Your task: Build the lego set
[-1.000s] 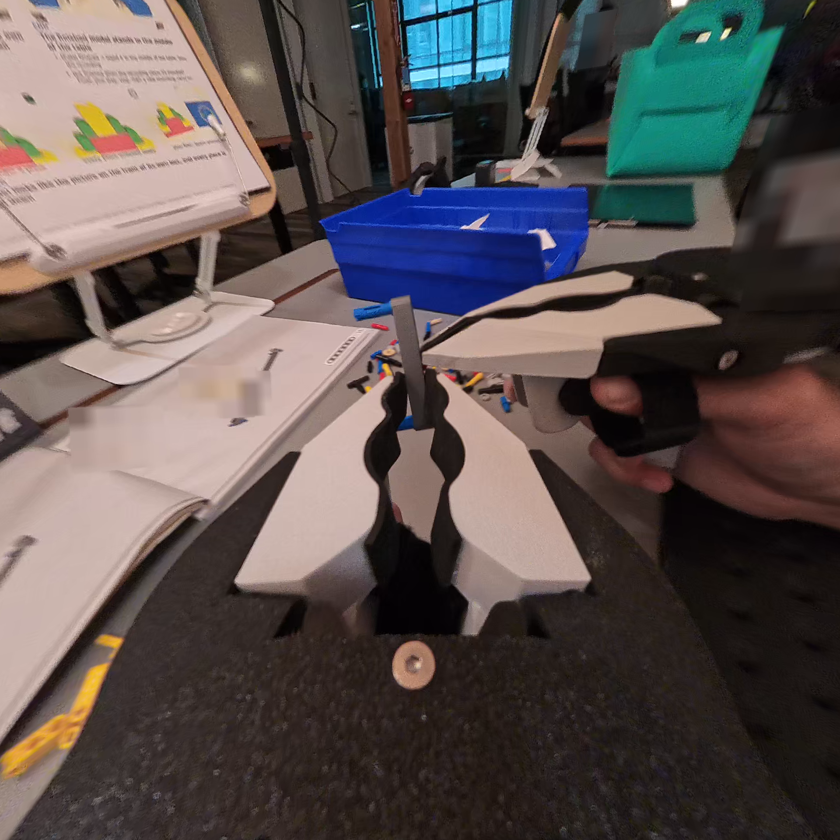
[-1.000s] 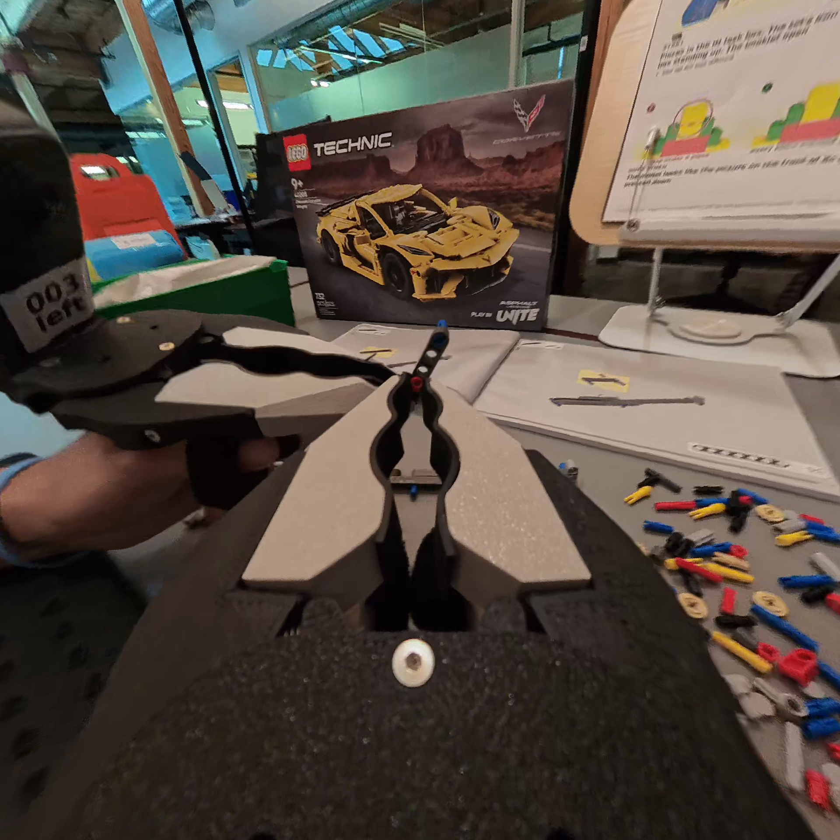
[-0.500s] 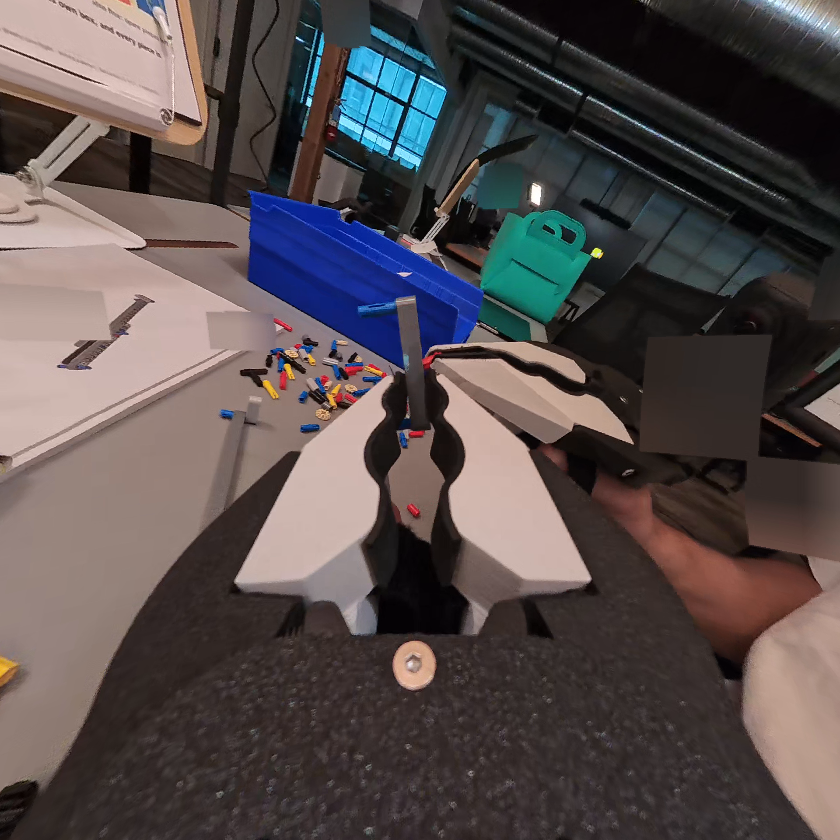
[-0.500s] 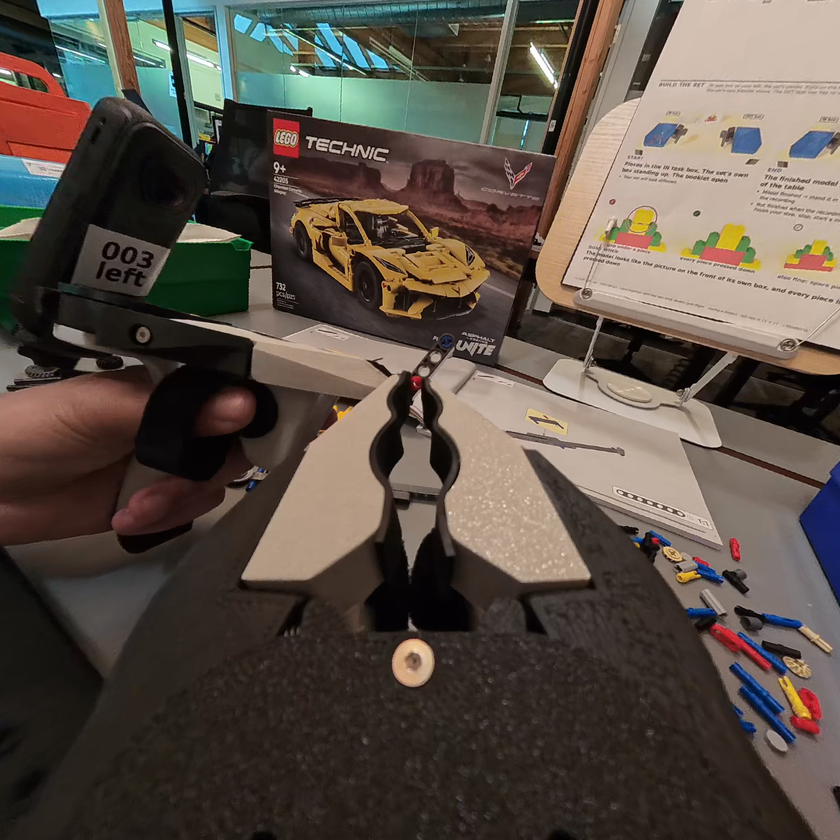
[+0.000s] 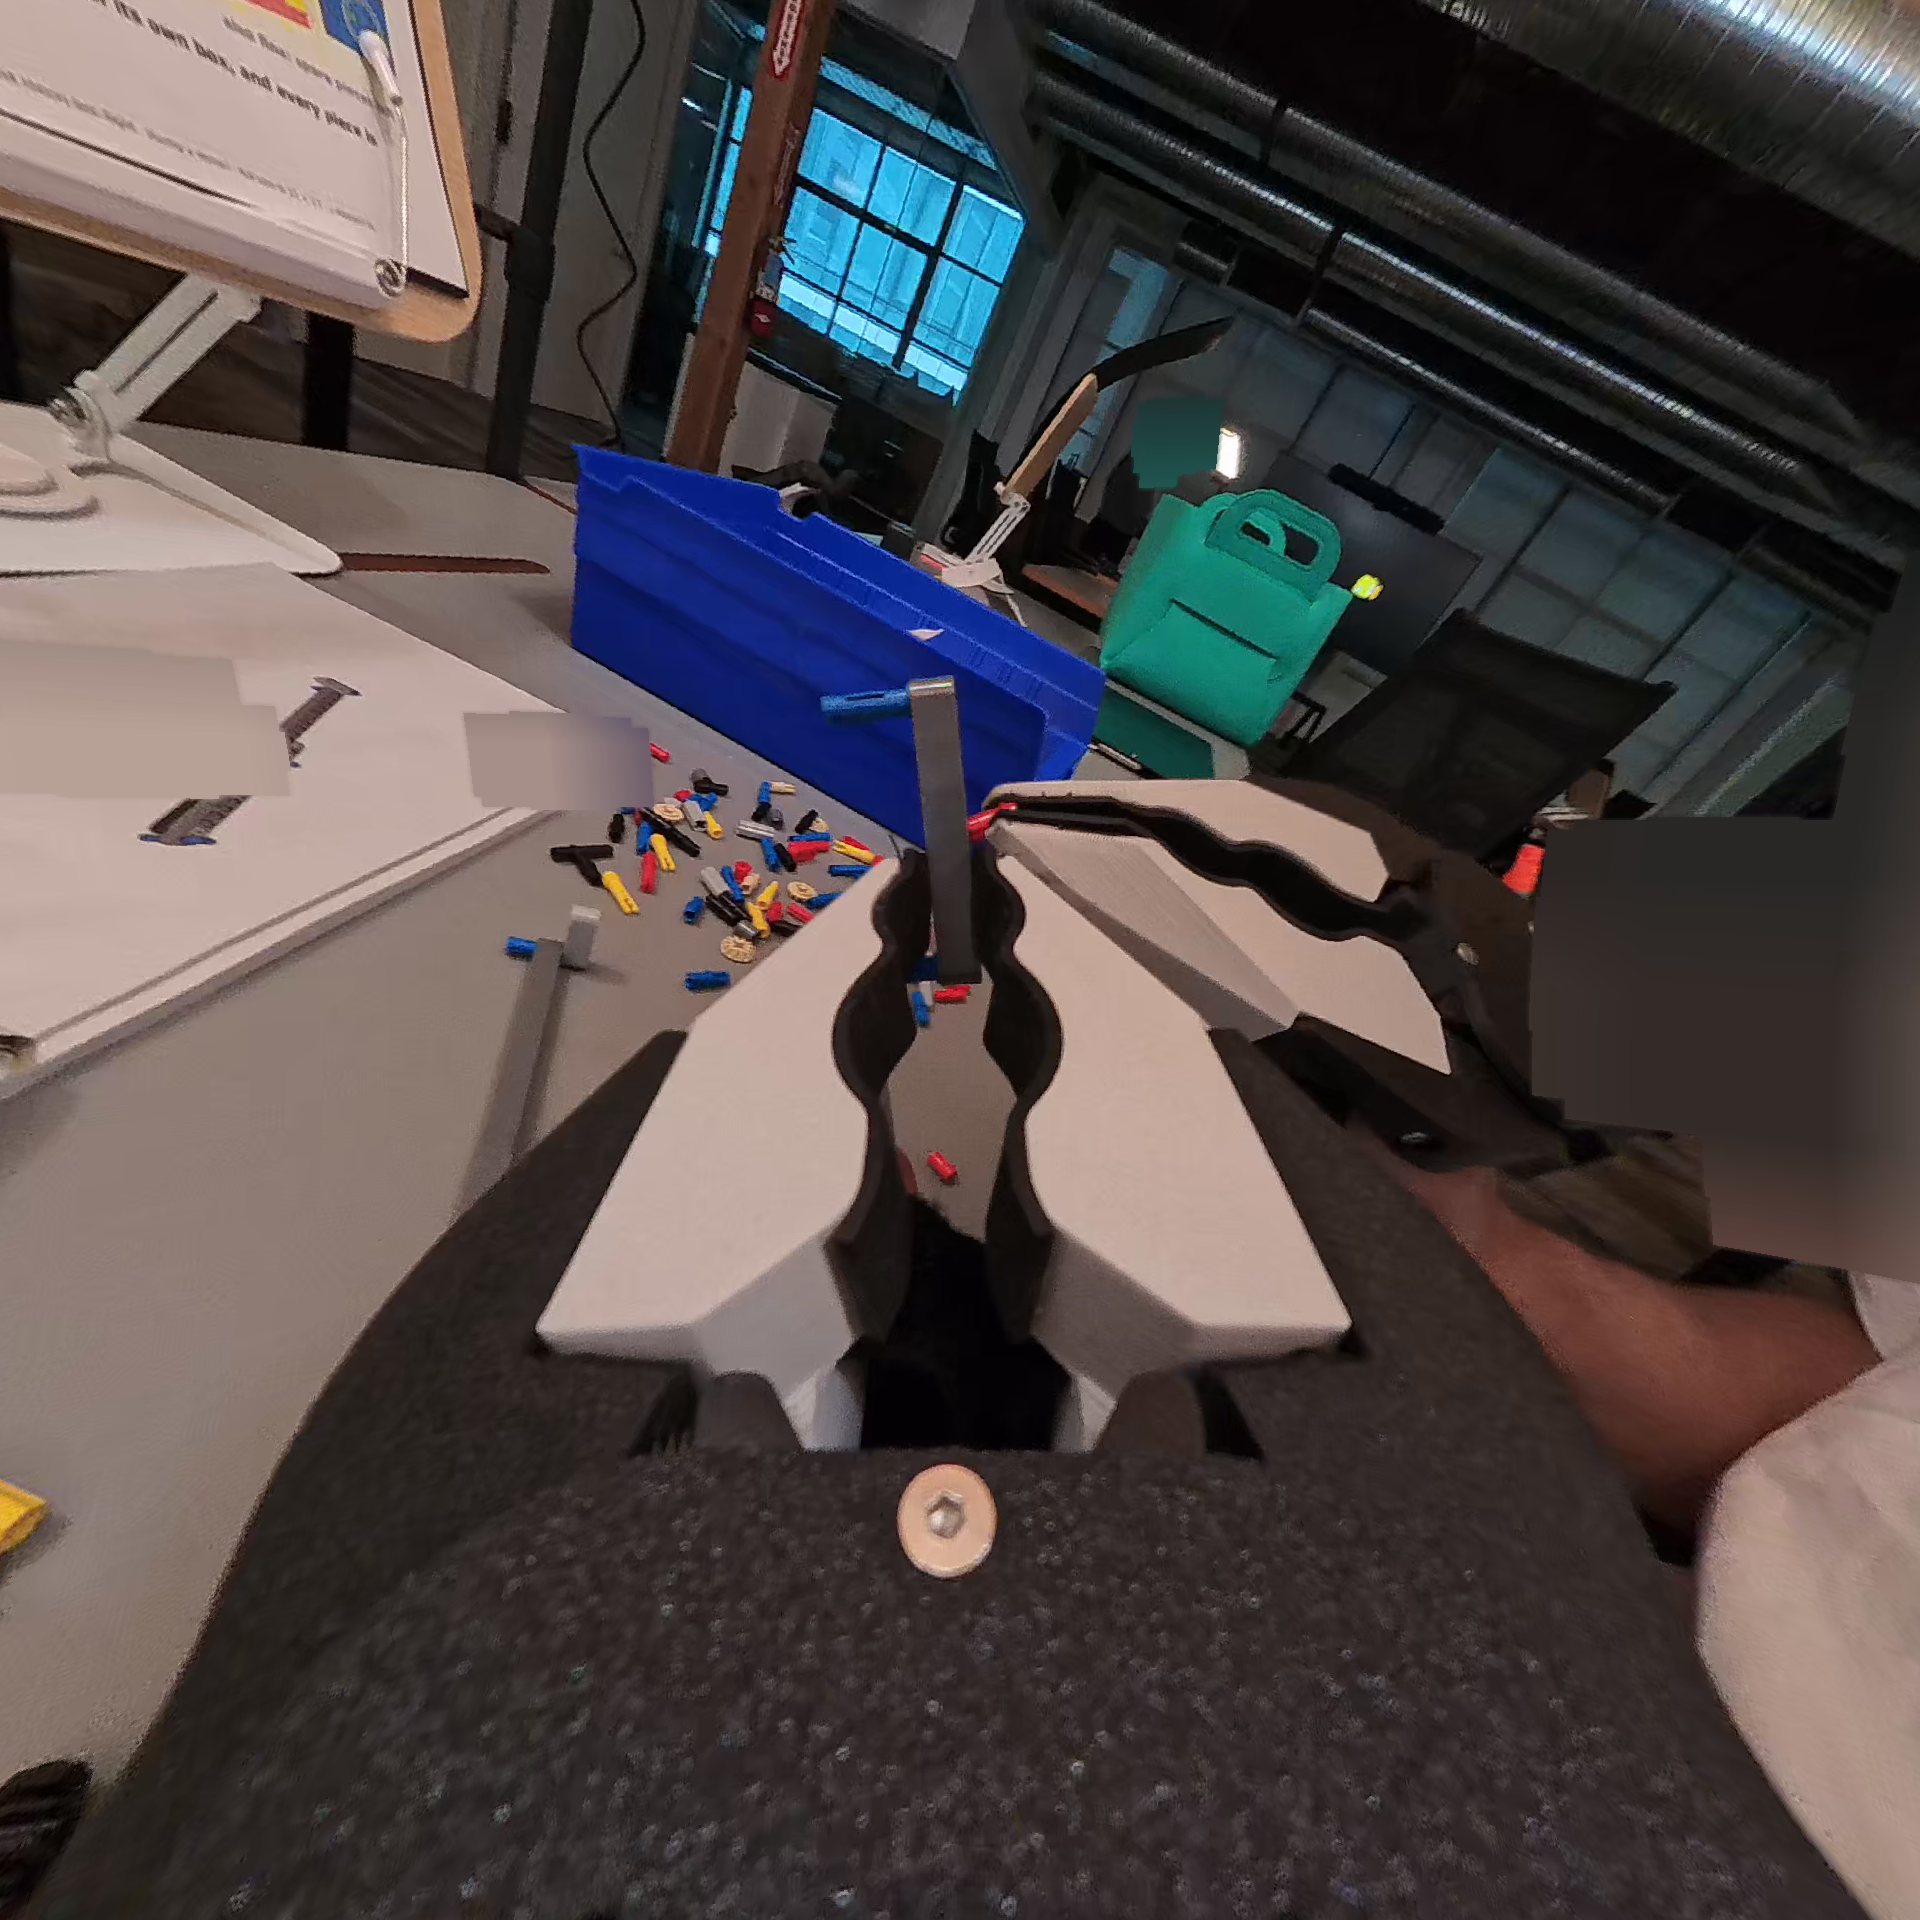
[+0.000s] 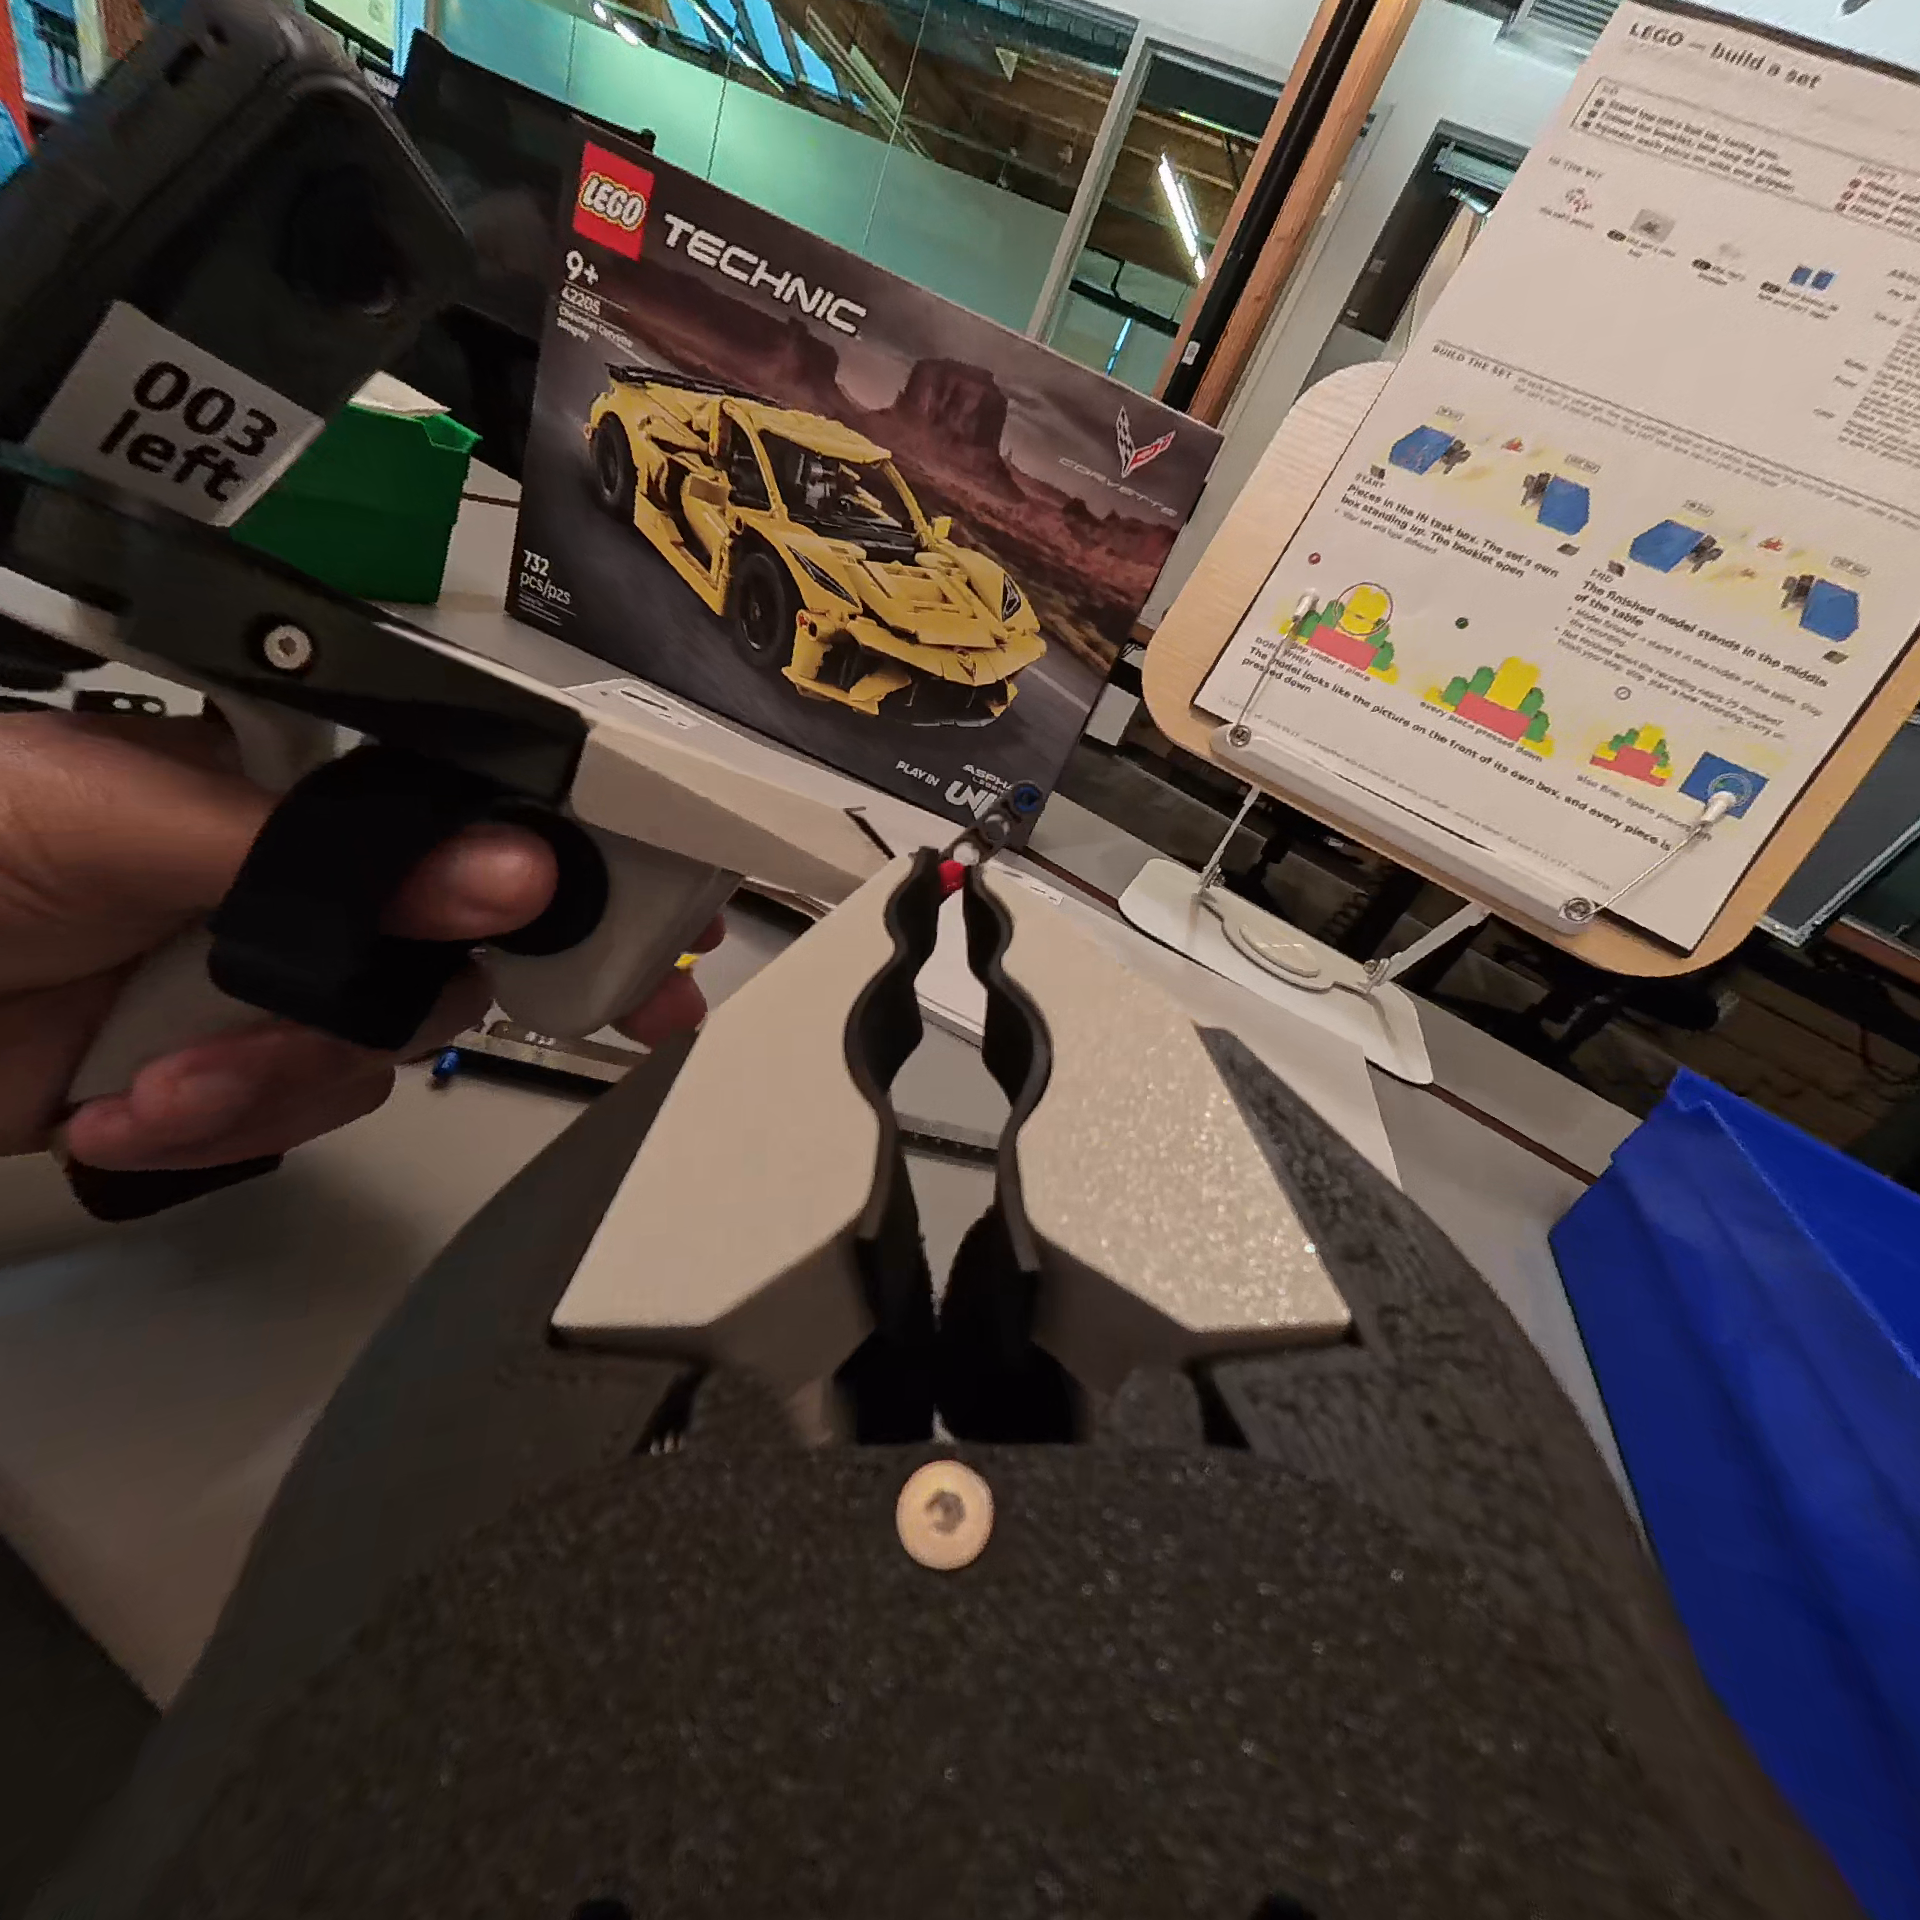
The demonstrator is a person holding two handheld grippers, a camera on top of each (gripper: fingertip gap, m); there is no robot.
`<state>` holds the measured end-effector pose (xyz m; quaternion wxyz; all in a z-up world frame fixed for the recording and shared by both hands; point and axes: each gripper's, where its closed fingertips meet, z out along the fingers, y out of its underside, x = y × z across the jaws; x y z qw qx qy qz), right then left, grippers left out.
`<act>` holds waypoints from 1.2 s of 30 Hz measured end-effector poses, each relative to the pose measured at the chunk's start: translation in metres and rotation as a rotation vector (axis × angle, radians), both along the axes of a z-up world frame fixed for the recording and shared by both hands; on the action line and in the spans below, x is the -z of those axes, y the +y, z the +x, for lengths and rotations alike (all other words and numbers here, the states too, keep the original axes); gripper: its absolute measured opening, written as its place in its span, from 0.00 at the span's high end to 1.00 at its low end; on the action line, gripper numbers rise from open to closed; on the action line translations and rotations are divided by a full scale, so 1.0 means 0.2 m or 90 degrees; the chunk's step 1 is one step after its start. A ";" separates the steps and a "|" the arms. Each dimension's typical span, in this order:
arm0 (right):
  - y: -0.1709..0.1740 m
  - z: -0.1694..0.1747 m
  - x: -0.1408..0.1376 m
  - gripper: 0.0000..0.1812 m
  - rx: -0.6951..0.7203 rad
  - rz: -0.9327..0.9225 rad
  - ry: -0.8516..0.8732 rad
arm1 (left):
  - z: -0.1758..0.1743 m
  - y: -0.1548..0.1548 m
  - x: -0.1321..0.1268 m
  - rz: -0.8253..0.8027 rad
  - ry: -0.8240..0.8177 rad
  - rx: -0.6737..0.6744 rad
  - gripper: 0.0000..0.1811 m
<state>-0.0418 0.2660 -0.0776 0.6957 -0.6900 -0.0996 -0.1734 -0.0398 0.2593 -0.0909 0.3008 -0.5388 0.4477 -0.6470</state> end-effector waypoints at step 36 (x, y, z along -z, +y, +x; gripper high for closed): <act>0.00 -0.03 -0.05 0.98 -0.054 0.047 0.228 | -0.01 0.02 -0.06 0.249 -0.030 -0.136 0.96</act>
